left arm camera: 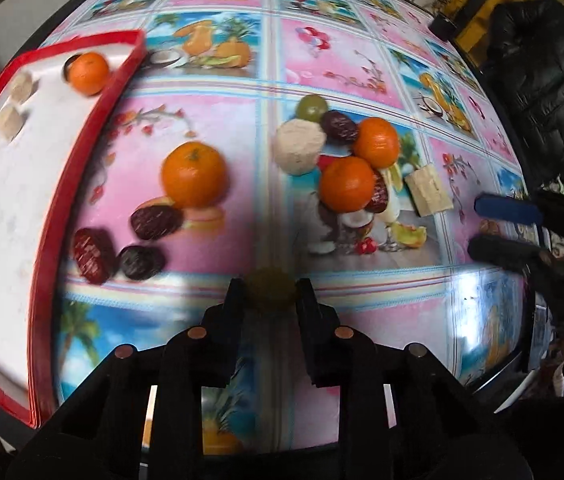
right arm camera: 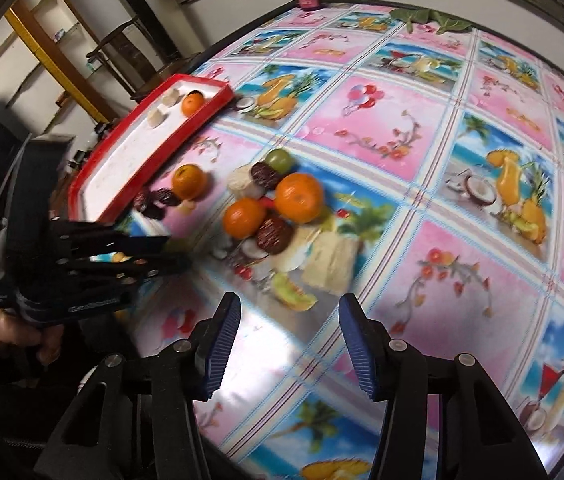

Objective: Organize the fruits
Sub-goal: 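Grasp the pale striped cake with the right tool while the left tool grasps a green grape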

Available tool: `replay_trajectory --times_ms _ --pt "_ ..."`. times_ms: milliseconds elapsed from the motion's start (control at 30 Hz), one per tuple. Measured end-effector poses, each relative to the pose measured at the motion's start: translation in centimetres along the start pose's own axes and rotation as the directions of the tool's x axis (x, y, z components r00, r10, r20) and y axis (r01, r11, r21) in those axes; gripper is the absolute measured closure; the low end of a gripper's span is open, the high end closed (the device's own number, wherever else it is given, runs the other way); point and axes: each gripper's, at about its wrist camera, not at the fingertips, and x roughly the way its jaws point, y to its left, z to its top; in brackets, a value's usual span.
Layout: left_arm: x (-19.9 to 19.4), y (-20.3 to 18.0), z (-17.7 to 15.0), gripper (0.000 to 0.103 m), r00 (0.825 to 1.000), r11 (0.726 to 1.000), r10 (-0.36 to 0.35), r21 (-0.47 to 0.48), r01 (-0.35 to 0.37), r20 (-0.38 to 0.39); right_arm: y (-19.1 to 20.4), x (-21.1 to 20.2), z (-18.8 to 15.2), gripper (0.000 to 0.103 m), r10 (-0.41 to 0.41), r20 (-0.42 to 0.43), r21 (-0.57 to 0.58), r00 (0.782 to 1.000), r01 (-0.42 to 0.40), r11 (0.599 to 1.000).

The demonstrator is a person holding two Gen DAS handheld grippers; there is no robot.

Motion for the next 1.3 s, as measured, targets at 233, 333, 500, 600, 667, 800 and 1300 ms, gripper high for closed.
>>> replay_trajectory --times_ms 233,333,500,600,667,800,1300 --pt "-0.5 1.7 -1.2 0.080 1.000 0.998 -0.006 -0.068 0.005 -0.012 -1.5 3.8 1.7 0.068 -0.058 -0.061 0.022 0.996 0.059 0.998" --pt "-0.7 1.9 -1.5 0.080 1.000 0.997 -0.007 -0.079 0.006 -0.015 -1.5 4.2 1.9 0.069 -0.057 -0.063 0.015 0.996 0.058 0.998" --pt "-0.9 2.0 -1.5 0.080 1.000 0.996 -0.005 -0.089 0.004 -0.015 -0.6 3.5 2.0 0.069 -0.037 -0.050 0.002 0.998 0.037 0.999" --pt "-1.0 2.0 -1.6 0.080 1.000 0.996 0.000 -0.085 -0.001 -0.018 0.2 2.6 2.0 0.069 -0.011 -0.029 -0.003 1.000 0.011 1.000" --pt "-1.0 2.0 -1.5 0.080 1.000 0.997 -0.001 -0.083 0.000 -0.019 0.8 2.1 2.1 0.069 0.009 -0.017 -0.010 1.000 -0.009 1.000" --pt "-1.2 1.9 -1.5 0.080 1.000 0.997 -0.001 -0.080 0.000 -0.014 1.9 1.5 2.3 0.069 0.036 -0.004 -0.023 0.999 -0.036 0.999" --pt "-3.6 3.7 -0.6 0.080 0.999 0.995 0.032 -0.098 -0.030 0.021 5.7 1.8 3.0 0.069 0.097 0.001 -0.099 0.995 -0.096 0.990"
